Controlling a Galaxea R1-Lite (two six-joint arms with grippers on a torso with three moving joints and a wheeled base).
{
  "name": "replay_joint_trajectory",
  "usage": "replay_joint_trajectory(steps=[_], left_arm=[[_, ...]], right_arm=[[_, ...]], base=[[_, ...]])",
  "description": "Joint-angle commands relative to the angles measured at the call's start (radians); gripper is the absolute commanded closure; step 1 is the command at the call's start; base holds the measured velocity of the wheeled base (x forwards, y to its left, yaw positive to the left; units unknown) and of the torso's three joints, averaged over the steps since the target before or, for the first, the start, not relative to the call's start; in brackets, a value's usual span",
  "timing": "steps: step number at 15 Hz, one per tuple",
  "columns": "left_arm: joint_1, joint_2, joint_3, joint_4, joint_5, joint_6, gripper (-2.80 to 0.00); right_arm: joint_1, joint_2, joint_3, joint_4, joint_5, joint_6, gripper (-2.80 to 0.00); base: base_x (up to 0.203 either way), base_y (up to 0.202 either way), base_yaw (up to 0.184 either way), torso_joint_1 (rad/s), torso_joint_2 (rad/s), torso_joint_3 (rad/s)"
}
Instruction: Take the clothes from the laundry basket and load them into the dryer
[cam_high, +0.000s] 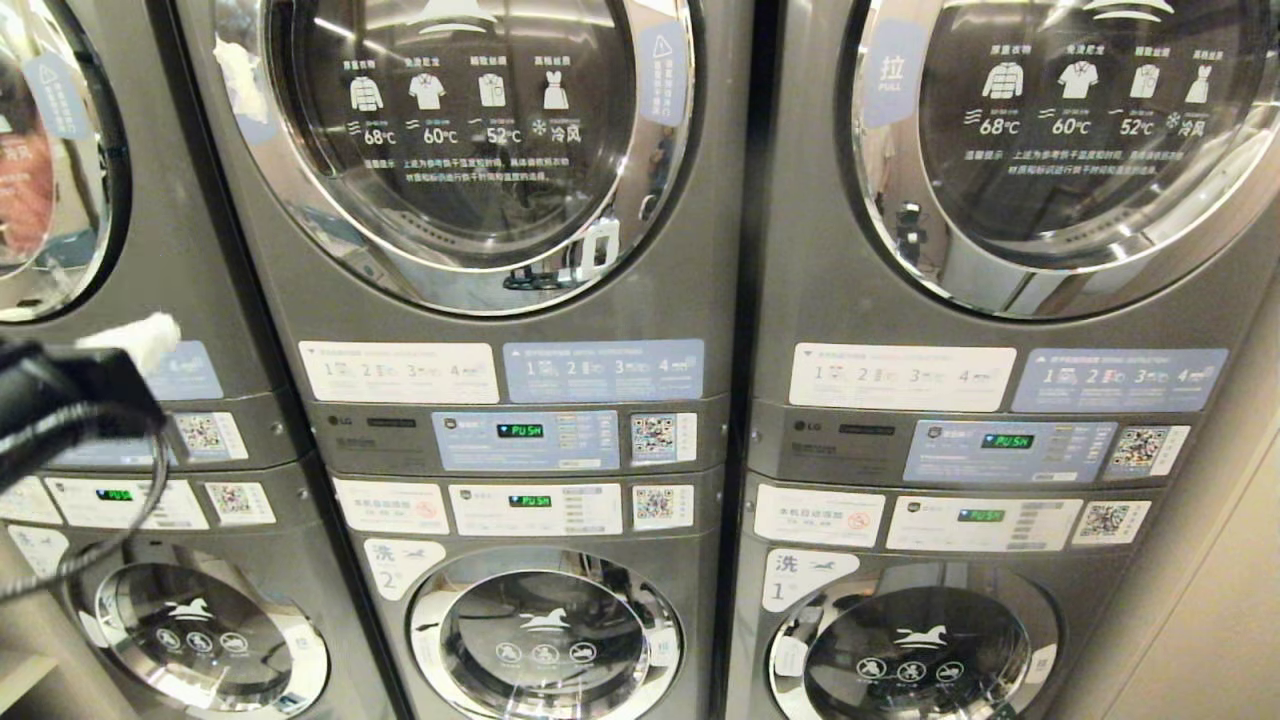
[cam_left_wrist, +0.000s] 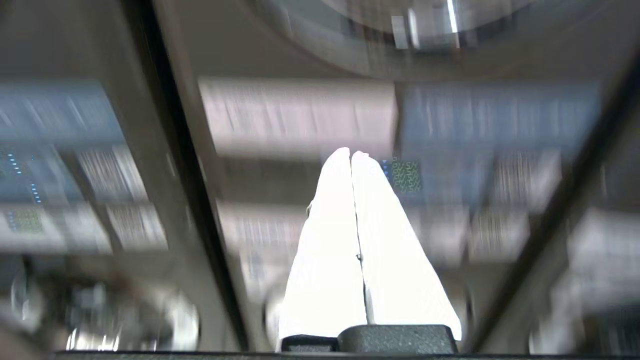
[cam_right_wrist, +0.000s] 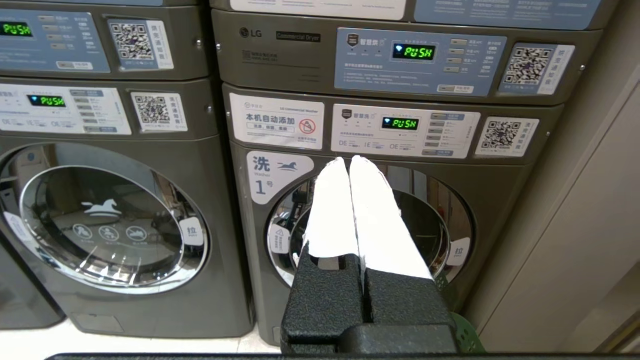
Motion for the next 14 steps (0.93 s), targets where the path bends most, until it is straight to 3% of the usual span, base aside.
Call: replay_joint_trajectory(steps=[1,5,8,11,14], left_arm=[[-0.004,-0.152,0.217,0.007,-0.001,0.012,0.00],[-0.007,-0.204,0.563,0.042,-0.004,0.046,0.00],[-0.009,-0.308,0.590,0.239,-0.009,0.048,0.00],[-0.015,-0.545,0.579,0.547,-0.031,0.048,0.00],[-0.029,-0.692,0.570,0.653,-0.036,0.050,0.00]], right_arm=[[0.000,-0.002,0.001,0.000,-0.003,-0.001,0.00],[0.000,-0.002,0.001,0.000,-0.003,-0.001,0.00],[0.000,-0.002,0.000,0.000,-0.004,0.004,0.00],[0.000,-0.002,0.000,0.000,-0.004,0.008,0.00],[0.000,-0.002,0.001,-0.002,-0.003,0.013,0.00]], base=[[0.000,0.000,0.000,0.000,0.00,0.000],[0.000,0.000,0.000,0.000,0.00,0.000],[0.000,0.000,0.000,0.000,0.00,0.000],[0.000,0.000,0.000,0.000,0.00,0.000],[0.000,0.000,0.000,0.000,0.00,0.000]])
